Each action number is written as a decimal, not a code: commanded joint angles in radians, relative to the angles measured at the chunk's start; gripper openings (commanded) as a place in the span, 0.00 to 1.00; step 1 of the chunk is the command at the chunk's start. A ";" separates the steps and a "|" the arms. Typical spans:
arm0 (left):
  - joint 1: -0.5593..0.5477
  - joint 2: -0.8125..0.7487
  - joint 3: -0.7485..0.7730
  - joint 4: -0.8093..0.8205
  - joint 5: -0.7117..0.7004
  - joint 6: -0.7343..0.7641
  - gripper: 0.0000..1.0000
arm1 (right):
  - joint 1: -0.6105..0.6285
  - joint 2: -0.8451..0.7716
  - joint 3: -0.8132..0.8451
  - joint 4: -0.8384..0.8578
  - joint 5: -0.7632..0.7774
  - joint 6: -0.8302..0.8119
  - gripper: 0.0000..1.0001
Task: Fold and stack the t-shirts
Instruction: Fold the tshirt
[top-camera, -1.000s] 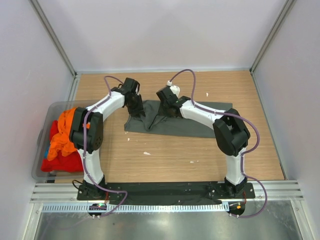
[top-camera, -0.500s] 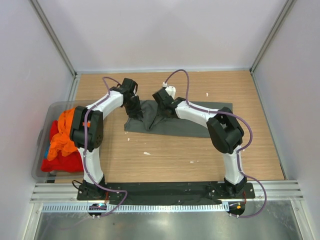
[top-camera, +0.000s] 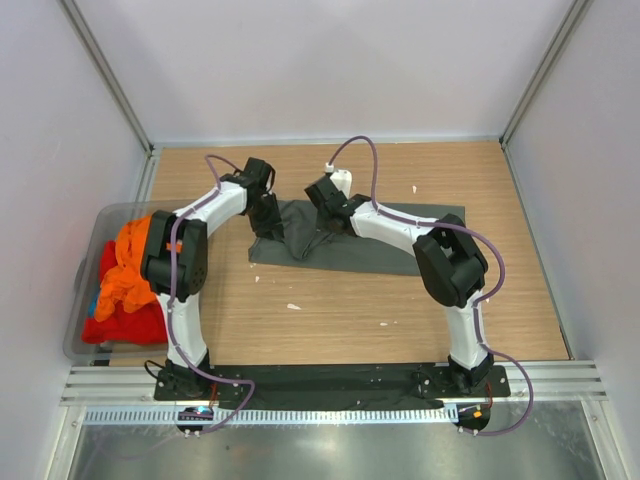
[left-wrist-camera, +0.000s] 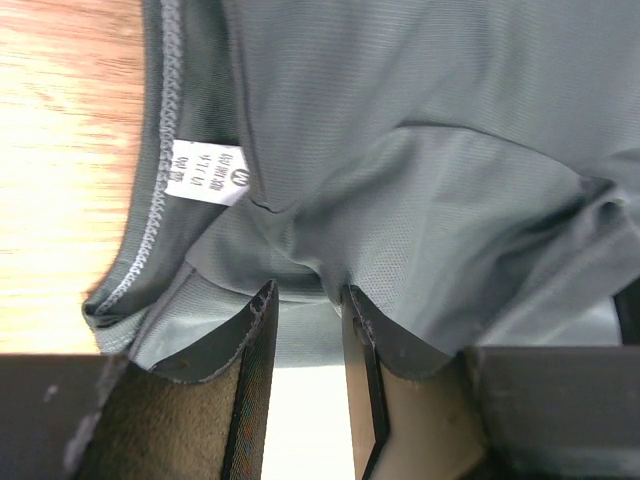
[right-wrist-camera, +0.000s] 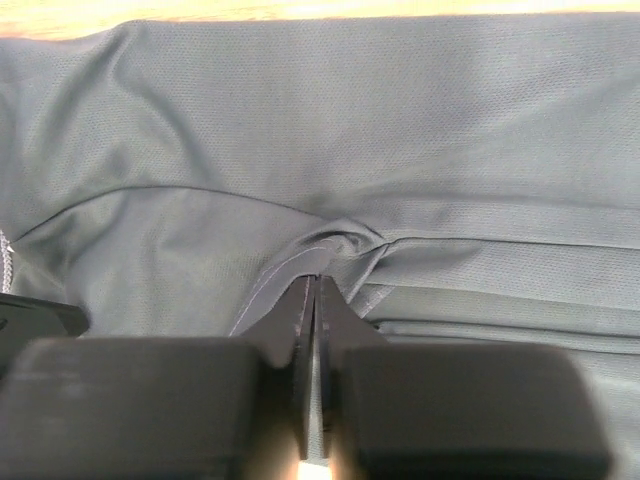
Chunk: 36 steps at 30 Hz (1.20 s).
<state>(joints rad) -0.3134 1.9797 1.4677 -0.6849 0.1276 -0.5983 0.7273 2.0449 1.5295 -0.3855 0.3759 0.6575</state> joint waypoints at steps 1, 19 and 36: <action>0.013 0.014 0.022 -0.015 -0.025 0.002 0.33 | 0.006 -0.012 0.040 0.031 0.047 -0.035 0.01; 0.043 0.082 0.089 -0.064 -0.079 0.035 0.33 | 0.014 -0.153 -0.112 -0.009 0.031 -0.153 0.01; 0.046 0.096 0.111 -0.093 -0.085 0.045 0.34 | 0.014 -0.164 -0.123 -0.053 -0.031 -0.326 0.01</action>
<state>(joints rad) -0.2741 2.0815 1.5501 -0.7528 0.0605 -0.5678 0.7338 1.9171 1.4075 -0.4389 0.3656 0.3813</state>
